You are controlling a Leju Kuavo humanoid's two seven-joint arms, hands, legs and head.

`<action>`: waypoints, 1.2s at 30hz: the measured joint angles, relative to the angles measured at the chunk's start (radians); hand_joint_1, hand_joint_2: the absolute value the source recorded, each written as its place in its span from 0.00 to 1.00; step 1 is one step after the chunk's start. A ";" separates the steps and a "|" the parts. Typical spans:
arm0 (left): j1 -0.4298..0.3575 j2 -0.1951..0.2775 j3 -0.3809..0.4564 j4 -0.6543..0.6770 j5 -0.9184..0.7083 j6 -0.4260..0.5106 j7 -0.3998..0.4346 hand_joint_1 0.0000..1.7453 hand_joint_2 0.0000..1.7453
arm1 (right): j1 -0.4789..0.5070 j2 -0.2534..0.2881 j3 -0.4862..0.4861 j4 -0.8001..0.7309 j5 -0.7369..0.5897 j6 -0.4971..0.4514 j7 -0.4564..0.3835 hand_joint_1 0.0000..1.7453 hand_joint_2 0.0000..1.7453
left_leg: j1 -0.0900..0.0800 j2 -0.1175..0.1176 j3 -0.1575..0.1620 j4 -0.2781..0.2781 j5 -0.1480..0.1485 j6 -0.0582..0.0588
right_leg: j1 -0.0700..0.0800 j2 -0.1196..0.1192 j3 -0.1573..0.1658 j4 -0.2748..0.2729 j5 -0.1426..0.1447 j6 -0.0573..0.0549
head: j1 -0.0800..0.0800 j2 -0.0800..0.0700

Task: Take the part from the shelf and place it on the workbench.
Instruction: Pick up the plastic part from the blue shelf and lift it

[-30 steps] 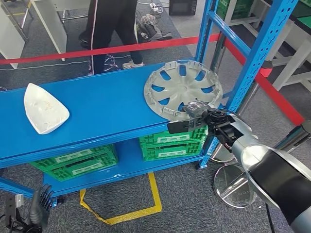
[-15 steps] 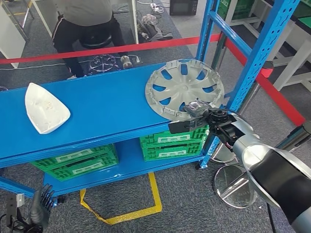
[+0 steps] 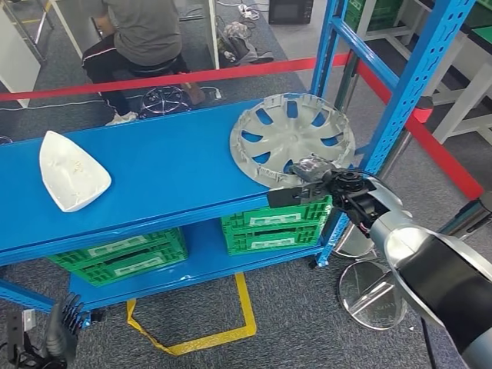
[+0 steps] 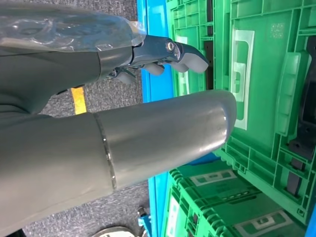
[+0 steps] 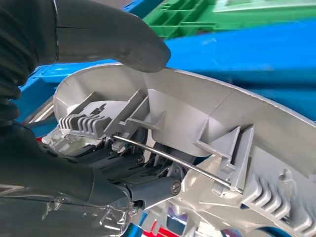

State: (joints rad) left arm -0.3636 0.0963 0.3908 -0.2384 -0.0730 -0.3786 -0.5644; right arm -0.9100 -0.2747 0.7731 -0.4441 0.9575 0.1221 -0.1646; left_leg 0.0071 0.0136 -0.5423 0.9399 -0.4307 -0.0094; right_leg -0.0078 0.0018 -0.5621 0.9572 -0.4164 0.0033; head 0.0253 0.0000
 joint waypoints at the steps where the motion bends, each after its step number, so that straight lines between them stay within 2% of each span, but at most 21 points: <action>1: 0.001 0.001 -0.001 0.000 0.006 0.000 -0.001 0.00 0.00 | -0.004 0.000 -0.006 -0.007 -0.022 0.008 -0.003 1.00 1.00 | 0.000 0.000 0.000 0.000 0.000 0.000 | 0.000 0.000 0.000 0.000 0.000 0.000 | 0.000 0.000; 8: 0.003 0.002 -0.027 0.000 0.037 0.016 -0.006 0.00 0.00 | -0.055 0.002 -0.069 -0.086 -0.203 0.080 -0.008 1.00 1.00 | 0.001 0.000 -0.001 0.000 0.000 0.000 | 0.000 0.000 -0.001 0.000 0.000 0.000 | 0.000 0.000; 13: 0.002 0.002 -0.051 0.000 0.042 0.026 -0.010 0.00 0.00 | -0.094 0.016 -0.114 -0.135 -0.277 0.096 -0.005 1.00 1.00 | 0.001 0.001 -0.001 0.000 0.000 0.000 | 0.000 0.000 -0.001 0.000 0.000 0.000 | 0.000 0.000; 30: -0.017 -0.004 -0.123 -0.005 0.057 0.041 -0.016 0.00 0.00 | -0.191 0.069 -0.201 -0.191 -0.466 0.108 0.007 1.00 1.00 | 0.001 0.001 -0.002 0.000 0.000 0.000 | 0.000 0.000 -0.002 0.000 0.000 0.000 | 0.001 0.000; 36: -0.019 -0.008 -0.129 -0.005 0.061 0.044 -0.016 0.00 0.00 | -0.213 0.080 -0.212 -0.191 -0.482 0.110 0.007 1.00 1.00 | 0.001 0.001 -0.002 0.000 0.000 0.000 | 0.000 0.000 -0.003 0.000 0.000 0.000 | 0.001 0.000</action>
State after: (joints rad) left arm -0.3829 0.0888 0.2619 -0.2438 -0.0123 -0.3349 -0.5809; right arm -1.1234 -0.1950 0.5608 -0.6351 0.4757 0.2319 -0.1576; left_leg 0.0085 0.0144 -0.5438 0.9399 -0.4304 -0.0096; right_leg -0.0075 0.0022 -0.5646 0.9577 -0.4162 0.0031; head 0.0263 0.0000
